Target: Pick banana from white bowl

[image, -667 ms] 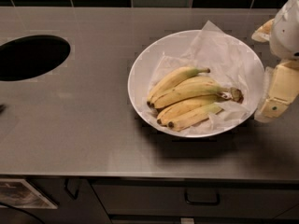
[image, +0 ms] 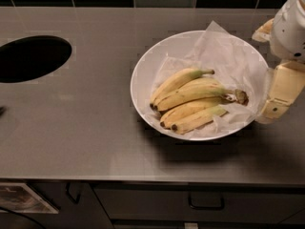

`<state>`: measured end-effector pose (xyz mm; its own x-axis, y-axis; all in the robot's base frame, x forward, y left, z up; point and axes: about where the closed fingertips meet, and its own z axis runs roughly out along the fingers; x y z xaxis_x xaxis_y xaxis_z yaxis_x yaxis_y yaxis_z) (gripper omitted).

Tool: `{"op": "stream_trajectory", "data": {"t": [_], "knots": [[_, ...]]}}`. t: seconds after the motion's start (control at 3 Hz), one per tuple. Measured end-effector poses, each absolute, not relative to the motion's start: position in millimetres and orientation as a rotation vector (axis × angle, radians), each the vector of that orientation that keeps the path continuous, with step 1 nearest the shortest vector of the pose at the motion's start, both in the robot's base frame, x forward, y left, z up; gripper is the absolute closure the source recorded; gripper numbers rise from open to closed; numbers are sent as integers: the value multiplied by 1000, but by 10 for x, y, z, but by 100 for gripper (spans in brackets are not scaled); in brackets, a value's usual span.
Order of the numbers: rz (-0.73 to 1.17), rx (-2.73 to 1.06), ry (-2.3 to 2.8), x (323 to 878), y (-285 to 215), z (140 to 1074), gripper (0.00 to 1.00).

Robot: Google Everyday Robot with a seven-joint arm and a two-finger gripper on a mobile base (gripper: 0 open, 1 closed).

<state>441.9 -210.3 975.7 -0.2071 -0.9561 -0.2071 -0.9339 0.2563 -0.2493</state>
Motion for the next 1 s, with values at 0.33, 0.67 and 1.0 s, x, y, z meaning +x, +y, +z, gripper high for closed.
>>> {"op": "stream_trajectory", "data": {"t": [0.33,0.67,1.0], "knots": [[-79,-1789,2156,4563,-1862,9728,0],[-41,-1839,2104,4730,-1610,9618,10],[-7,-1847,2091,4925,-1493,9483,28]]}}
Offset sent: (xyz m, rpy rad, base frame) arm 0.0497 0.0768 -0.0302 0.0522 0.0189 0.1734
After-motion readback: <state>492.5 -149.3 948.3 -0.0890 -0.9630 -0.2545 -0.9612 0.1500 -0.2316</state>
